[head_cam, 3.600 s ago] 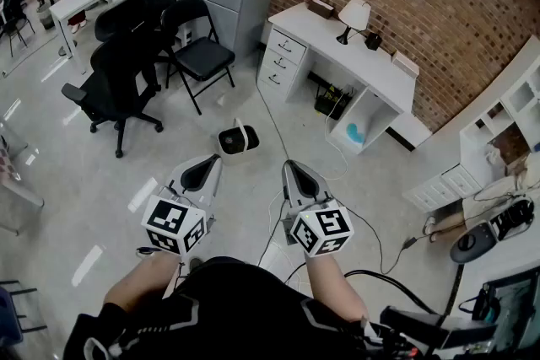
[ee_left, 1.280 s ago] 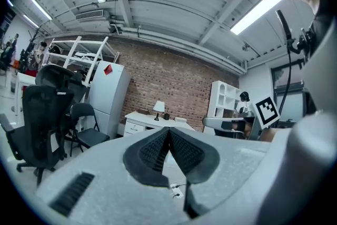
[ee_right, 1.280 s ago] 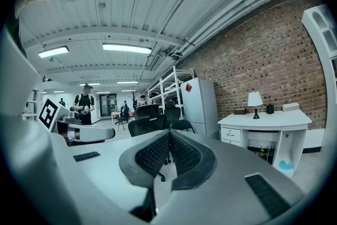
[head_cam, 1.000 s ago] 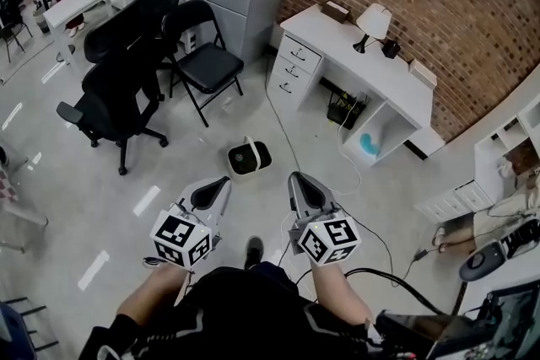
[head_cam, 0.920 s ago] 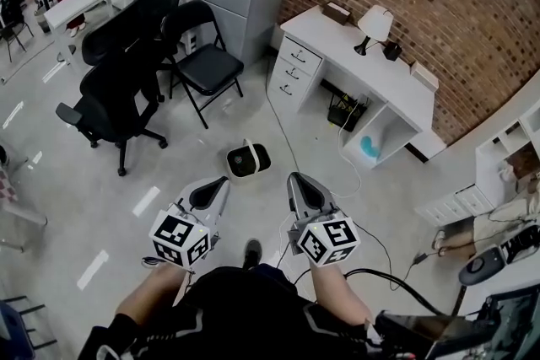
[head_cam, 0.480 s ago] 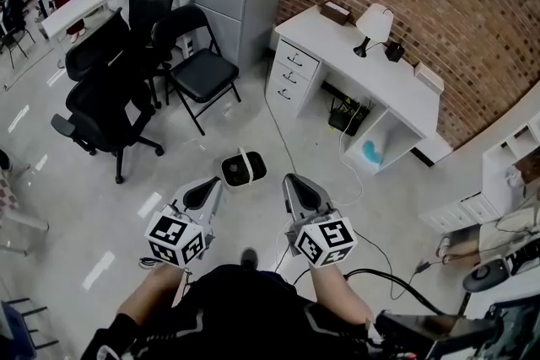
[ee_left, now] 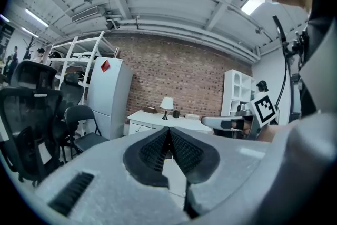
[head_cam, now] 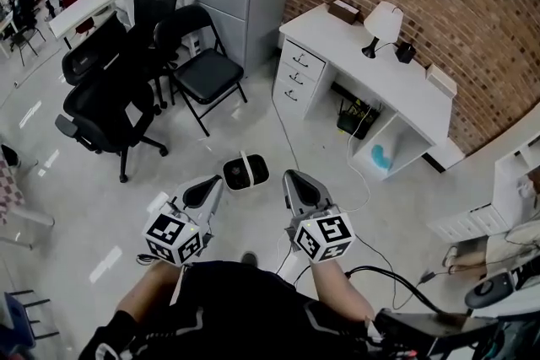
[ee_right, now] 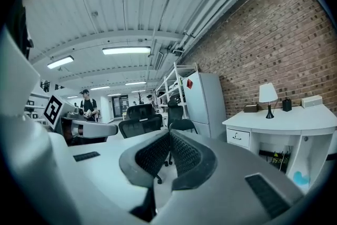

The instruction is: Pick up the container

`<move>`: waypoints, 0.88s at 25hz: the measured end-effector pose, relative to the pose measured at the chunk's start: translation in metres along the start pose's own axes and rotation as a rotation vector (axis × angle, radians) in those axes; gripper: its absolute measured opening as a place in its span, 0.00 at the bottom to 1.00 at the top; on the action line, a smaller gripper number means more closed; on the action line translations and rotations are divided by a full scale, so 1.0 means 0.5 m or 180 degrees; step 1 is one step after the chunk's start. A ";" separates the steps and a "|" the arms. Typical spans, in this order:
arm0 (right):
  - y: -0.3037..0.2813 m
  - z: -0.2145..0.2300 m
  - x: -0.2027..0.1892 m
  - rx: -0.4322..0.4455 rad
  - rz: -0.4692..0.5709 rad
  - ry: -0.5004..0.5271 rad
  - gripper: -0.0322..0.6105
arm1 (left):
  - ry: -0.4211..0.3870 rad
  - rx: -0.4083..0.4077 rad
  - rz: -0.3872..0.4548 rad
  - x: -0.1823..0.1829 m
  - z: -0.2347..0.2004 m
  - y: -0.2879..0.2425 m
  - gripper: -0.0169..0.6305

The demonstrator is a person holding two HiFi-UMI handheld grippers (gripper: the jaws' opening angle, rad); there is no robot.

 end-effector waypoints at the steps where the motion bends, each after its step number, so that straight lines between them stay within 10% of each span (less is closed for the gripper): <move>1: -0.003 0.012 -0.003 -0.0012 -0.0012 -0.0025 0.06 | -0.0050 0.0026 -0.0040 -0.003 0.002 -0.008 0.04; 22: -0.191 0.134 -0.043 -0.0082 -0.0370 0.0050 0.07 | 0.0106 -0.0013 -0.0204 -0.017 -0.163 -0.197 0.04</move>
Point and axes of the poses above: the fingertips, and each gripper's own axes: y backward along the fingers, z to its right, x out of its top, the point moved 4 cm from there along y, backward along the fingers, and after that the axes turned 5 degrees about x, right-handed, at the moved point
